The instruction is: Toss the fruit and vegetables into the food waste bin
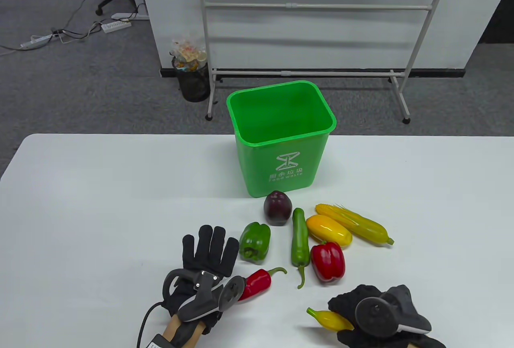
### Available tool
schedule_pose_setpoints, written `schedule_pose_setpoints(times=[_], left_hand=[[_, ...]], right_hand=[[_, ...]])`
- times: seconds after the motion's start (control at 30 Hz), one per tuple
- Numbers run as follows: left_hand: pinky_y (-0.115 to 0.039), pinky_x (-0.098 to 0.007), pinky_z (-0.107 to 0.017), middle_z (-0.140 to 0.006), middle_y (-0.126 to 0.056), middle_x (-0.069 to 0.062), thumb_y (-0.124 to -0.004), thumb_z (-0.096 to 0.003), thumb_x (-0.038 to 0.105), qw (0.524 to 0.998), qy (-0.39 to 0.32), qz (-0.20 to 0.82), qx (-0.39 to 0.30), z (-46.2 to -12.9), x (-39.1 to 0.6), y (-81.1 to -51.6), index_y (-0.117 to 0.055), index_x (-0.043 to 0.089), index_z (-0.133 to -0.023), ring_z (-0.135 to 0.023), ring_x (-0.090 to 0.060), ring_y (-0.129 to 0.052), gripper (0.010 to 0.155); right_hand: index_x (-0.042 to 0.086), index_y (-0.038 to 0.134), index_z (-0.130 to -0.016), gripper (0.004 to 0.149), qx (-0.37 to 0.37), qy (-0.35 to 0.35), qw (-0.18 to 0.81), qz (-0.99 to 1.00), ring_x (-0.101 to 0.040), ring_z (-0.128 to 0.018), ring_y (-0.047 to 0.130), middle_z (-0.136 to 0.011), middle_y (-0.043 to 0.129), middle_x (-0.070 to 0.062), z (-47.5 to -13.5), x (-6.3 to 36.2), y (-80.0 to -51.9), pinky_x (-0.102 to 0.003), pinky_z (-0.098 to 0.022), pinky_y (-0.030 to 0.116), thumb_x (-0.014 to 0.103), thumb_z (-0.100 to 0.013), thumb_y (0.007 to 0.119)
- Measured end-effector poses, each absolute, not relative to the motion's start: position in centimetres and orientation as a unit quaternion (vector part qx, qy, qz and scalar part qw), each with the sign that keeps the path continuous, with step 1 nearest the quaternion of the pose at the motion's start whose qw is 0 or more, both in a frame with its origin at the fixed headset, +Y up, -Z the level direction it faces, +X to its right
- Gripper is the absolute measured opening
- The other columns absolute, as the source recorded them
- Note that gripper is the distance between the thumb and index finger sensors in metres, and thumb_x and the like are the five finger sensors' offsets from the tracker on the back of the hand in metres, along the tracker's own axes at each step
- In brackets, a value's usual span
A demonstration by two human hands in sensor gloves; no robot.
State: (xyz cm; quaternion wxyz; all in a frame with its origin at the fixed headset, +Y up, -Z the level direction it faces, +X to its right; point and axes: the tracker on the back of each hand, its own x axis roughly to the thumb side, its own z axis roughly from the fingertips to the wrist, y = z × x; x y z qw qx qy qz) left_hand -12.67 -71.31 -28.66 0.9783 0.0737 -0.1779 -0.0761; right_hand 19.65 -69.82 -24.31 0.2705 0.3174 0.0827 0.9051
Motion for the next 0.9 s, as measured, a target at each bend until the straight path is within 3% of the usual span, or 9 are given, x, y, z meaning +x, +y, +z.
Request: schedule_pose_setpoints(times=[0.1,0.2,0.27,0.37,0.43,0.47,0.53,0.67,0.9], left_hand=[[-0.018,-0.078,-0.067,-0.112,-0.006,-0.022,-0.057,-0.0372,0.066,0.979,-0.175,-0.068,0.076,-28.7,-13.0,-71.1,-0.028,0.018,-0.107,-0.104,-0.056,-0.012,0.090],[-0.019,-0.078,-0.067,-0.112,-0.006,-0.023,-0.057,-0.0374,0.066,0.981,-0.172,-0.046,0.073,-28.7,-13.3,-71.0,-0.028,0.018,-0.107,-0.104,-0.056,-0.013,0.090],[-0.019,-0.078,-0.067,-0.112,-0.006,-0.023,-0.057,-0.0374,0.065,0.981,-0.174,-0.041,0.071,-28.8,-13.2,-71.1,-0.028,0.018,-0.107,-0.104,-0.056,-0.012,0.090],[-0.019,-0.078,-0.067,-0.112,-0.006,-0.023,-0.057,-0.0373,0.066,0.980,-0.178,-0.053,0.070,-28.8,-13.2,-71.4,-0.028,0.018,-0.107,-0.104,-0.056,-0.013,0.090],[-0.019,-0.078,-0.067,-0.112,-0.006,-0.023,-0.057,-0.0373,0.066,0.981,-0.177,-0.052,0.066,-28.7,-13.3,-71.5,-0.028,0.017,-0.107,-0.104,-0.056,-0.013,0.090],[-0.019,-0.078,-0.067,-0.112,-0.006,-0.023,-0.057,-0.0373,0.066,0.981,-0.177,-0.051,0.066,-28.7,-13.4,-71.5,-0.028,0.018,-0.107,-0.104,-0.056,-0.013,0.090],[-0.019,-0.078,-0.067,-0.112,-0.006,-0.022,-0.057,-0.0373,0.065,0.981,-0.176,-0.047,0.069,-28.8,-13.5,-71.3,-0.028,0.018,-0.107,-0.104,-0.056,-0.013,0.089],[-0.019,-0.078,-0.067,-0.112,-0.007,-0.023,-0.058,-0.0373,0.065,0.981,-0.174,-0.047,0.066,-28.9,-13.7,-71.4,-0.029,0.018,-0.107,-0.104,-0.056,-0.013,0.089],[-0.024,-0.077,-0.068,-0.113,-0.010,-0.023,-0.058,-0.0375,0.065,0.981,-0.177,-0.045,0.067,-28.8,-13.3,-71.4,-0.031,0.017,-0.107,-0.104,-0.056,-0.017,0.089]], right_hand=[[0.010,0.079,-0.090,0.074,0.295,0.126,0.513,0.796,-0.040,-0.076,0.098,-0.086,0.089,-0.016,-26.6,19.8,-66.5,-0.066,-0.064,0.068,0.047,-0.030,0.097],[0.010,0.077,-0.091,0.074,0.271,0.063,0.670,0.688,-0.040,-0.076,0.097,-0.087,0.087,-0.015,-32.3,18.5,-59.0,-0.067,-0.065,0.067,0.048,-0.031,0.096],[0.011,0.075,-0.092,0.074,0.208,0.004,0.735,0.645,-0.038,-0.077,0.097,-0.088,0.086,-0.014,-36.9,17.5,-53.7,-0.066,-0.067,0.066,0.049,-0.032,0.094],[0.007,0.055,-0.103,0.084,0.084,0.005,0.731,0.678,-0.048,-0.095,0.074,-0.102,0.064,-0.021,-42.1,16.5,-50.2,-0.070,-0.070,0.052,0.048,-0.037,0.087],[0.008,0.032,-0.107,0.092,0.027,0.031,0.631,0.775,-0.049,-0.105,0.053,-0.110,0.041,-0.022,-43.0,16.4,-50.1,-0.069,-0.073,0.046,0.057,-0.042,0.075],[0.008,0.031,-0.108,0.092,0.029,0.009,0.615,0.788,-0.049,-0.106,0.052,-0.110,0.040,-0.022,-42.7,16.3,-50.2,-0.069,-0.073,0.046,0.057,-0.043,0.074],[0.008,0.040,-0.107,0.087,0.044,-0.037,0.598,0.800,-0.050,-0.102,0.059,-0.108,0.049,-0.023,-41.6,16.4,-51.0,-0.070,-0.070,0.050,0.053,-0.042,0.076],[0.013,0.046,-0.108,0.081,0.117,-0.035,0.545,0.830,-0.049,-0.102,0.059,-0.109,0.050,-0.020,-38.7,17.2,-53.5,-0.071,-0.069,0.051,0.051,-0.043,0.076],[0.015,0.057,-0.105,0.075,0.178,-0.098,0.353,0.913,-0.048,-0.102,0.065,-0.109,0.055,-0.018,-34.3,18.5,-58.6,-0.070,-0.069,0.054,0.050,-0.042,0.077]])
